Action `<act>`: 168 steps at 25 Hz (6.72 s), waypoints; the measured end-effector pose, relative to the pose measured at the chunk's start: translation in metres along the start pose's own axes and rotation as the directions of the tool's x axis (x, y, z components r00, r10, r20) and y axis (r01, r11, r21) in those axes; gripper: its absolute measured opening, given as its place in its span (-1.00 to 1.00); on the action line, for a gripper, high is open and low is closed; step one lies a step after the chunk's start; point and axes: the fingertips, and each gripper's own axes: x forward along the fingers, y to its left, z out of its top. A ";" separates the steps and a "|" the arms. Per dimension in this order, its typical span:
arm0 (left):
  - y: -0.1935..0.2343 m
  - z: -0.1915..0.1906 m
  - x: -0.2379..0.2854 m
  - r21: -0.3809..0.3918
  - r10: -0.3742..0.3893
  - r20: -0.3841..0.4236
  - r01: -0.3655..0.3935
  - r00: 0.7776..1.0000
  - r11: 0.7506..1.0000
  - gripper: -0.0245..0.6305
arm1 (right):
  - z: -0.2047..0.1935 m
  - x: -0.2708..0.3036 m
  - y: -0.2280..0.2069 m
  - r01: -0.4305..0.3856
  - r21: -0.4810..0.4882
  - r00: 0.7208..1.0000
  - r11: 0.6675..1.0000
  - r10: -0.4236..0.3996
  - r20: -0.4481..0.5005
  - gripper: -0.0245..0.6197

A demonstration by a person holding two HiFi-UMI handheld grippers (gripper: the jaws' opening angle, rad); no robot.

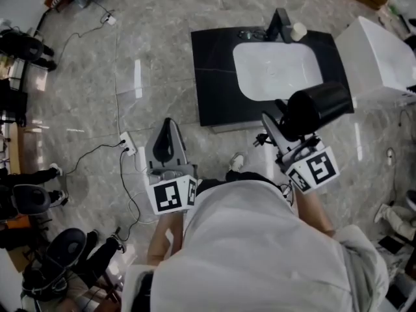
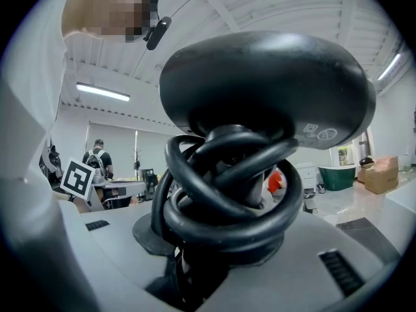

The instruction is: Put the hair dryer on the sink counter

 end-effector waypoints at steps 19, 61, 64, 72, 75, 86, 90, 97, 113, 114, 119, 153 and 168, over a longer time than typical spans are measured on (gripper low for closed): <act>-0.020 -0.007 0.031 -0.010 -0.016 -0.020 0.015 1.000 1.000 -0.92 | -0.009 0.017 -0.023 -0.031 0.004 0.999 1.000 0.031 -0.022 -0.37; 0.075 -0.062 0.089 -0.075 -0.086 -0.164 0.075 0.983 0.994 -0.92 | -0.091 0.146 -0.012 0.011 0.073 0.968 0.997 0.008 -0.250 -0.37; 0.075 -0.064 0.090 -0.076 -0.085 -0.166 0.073 0.982 0.994 -0.92 | -0.101 0.151 -0.016 0.014 0.076 0.963 0.997 0.007 -0.268 -0.37; 0.075 -0.069 0.090 -0.081 -0.083 -0.177 0.070 0.981 0.994 -0.92 | -0.126 0.166 -0.019 0.008 0.102 0.946 0.995 0.025 -0.323 -0.37; 0.075 -0.070 0.090 -0.082 -0.083 -0.180 0.069 0.980 0.994 -0.92 | -0.137 0.171 -0.020 0.007 0.123 0.938 0.992 0.036 -0.344 -0.37; 0.080 -0.071 0.092 -0.082 -0.077 -0.184 0.063 0.980 0.995 -0.92 | -0.173 0.188 -0.025 0.012 0.139 0.905 0.990 0.048 -0.422 -0.37; 0.081 -0.071 0.094 -0.082 -0.077 -0.186 0.062 0.979 0.995 -0.92 | -0.189 0.192 -0.030 0.016 0.152 0.886 0.988 0.057 -0.461 -0.37; 0.082 -0.073 0.094 -0.083 -0.076 -0.194 0.060 0.978 0.995 -0.92 | -0.218 0.201 -0.038 0.028 0.159 0.846 0.987 0.061 -0.529 -0.37; 0.096 -0.079 0.089 -0.083 -0.045 -0.212 0.028 0.976 0.996 -0.92 | -0.265 0.226 -0.048 0.039 0.165 0.764 0.986 0.077 -0.641 -0.37; 0.097 -0.079 0.089 -0.084 -0.043 -0.213 0.025 0.976 0.996 -0.92 | -0.267 0.227 -0.049 0.044 0.170 0.759 0.984 0.077 -0.646 -0.37; 0.104 -0.080 0.087 -0.089 -0.035 -0.216 0.016 0.976 0.996 -0.92 | -0.272 0.232 -0.051 0.065 0.180 0.741 0.981 0.074 -0.668 -0.37; 0.119 -0.095 0.092 -0.122 -0.040 -0.251 0.009 0.967 0.992 -0.92 | -0.327 0.244 -0.064 0.157 0.244 0.572 0.957 0.114 -0.812 -0.37; 0.122 -0.102 0.100 -0.120 -0.040 -0.273 0.007 0.961 0.993 -0.92 | -0.351 0.243 -0.065 0.173 0.245 0.524 0.954 0.121 -0.843 -0.36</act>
